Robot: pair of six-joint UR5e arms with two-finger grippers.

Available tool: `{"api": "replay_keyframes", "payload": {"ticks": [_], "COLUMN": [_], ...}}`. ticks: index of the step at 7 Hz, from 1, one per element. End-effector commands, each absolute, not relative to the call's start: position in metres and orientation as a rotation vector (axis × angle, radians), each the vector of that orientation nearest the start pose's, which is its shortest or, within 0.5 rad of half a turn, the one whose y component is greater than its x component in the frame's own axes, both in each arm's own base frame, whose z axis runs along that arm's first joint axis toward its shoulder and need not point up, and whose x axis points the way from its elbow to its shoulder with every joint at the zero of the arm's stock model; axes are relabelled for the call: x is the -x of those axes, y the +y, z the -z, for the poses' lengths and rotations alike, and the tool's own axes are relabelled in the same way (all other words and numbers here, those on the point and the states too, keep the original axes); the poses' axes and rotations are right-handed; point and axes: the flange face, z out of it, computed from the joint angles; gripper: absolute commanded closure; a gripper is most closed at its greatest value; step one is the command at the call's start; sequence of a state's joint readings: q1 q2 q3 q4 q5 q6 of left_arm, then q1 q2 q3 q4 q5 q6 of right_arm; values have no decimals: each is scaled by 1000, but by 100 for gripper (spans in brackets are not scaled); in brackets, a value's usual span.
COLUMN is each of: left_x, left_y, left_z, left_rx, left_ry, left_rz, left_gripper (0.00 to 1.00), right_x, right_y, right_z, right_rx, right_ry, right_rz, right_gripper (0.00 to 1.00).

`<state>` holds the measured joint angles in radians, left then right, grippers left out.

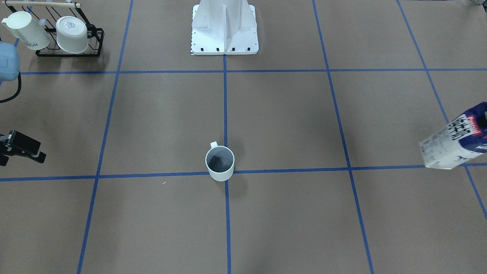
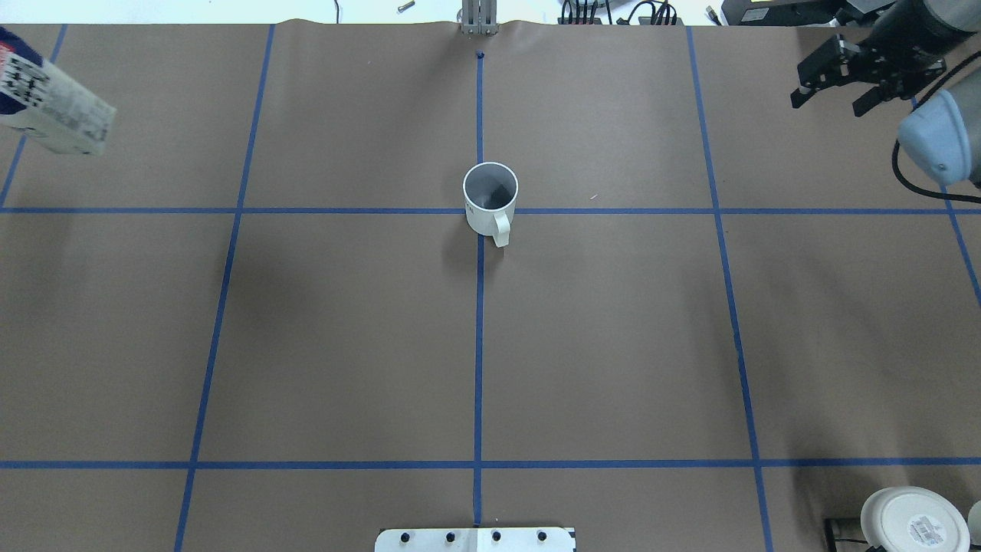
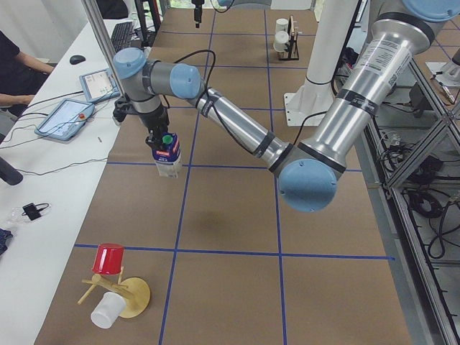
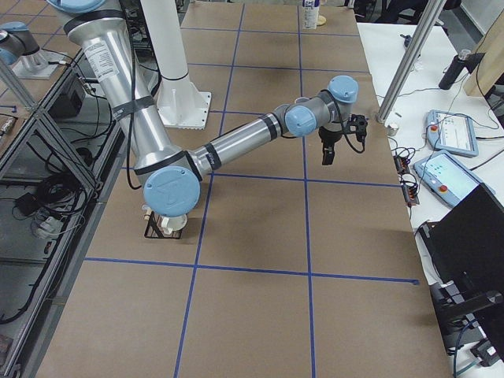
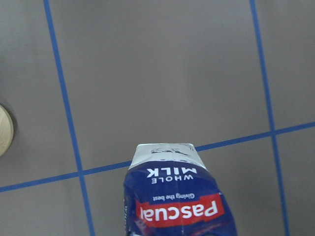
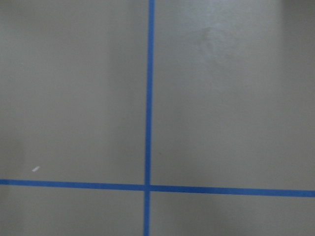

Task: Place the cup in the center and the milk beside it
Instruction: 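Carry the milk carton with the left gripper beside the mug while the right arm withdraws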

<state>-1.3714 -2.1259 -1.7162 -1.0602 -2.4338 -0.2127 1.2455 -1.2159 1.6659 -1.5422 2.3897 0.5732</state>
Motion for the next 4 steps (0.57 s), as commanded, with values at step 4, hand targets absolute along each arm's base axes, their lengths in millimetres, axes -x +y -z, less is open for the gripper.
{"api": "replay_keyframes", "payload": {"ticks": [4], "left_x": [-415], "left_y": [-590], "left_z": [-142], "left_rx": [103], "left_ry": [971], "left_rz": [151], "left_gripper": [100], "right_x": [47], "right_y": [-538], "right_z": [-523], "right_rx": [-40], "right_ry": [-907], "right_rz": [16], "right_gripper": [0]}}
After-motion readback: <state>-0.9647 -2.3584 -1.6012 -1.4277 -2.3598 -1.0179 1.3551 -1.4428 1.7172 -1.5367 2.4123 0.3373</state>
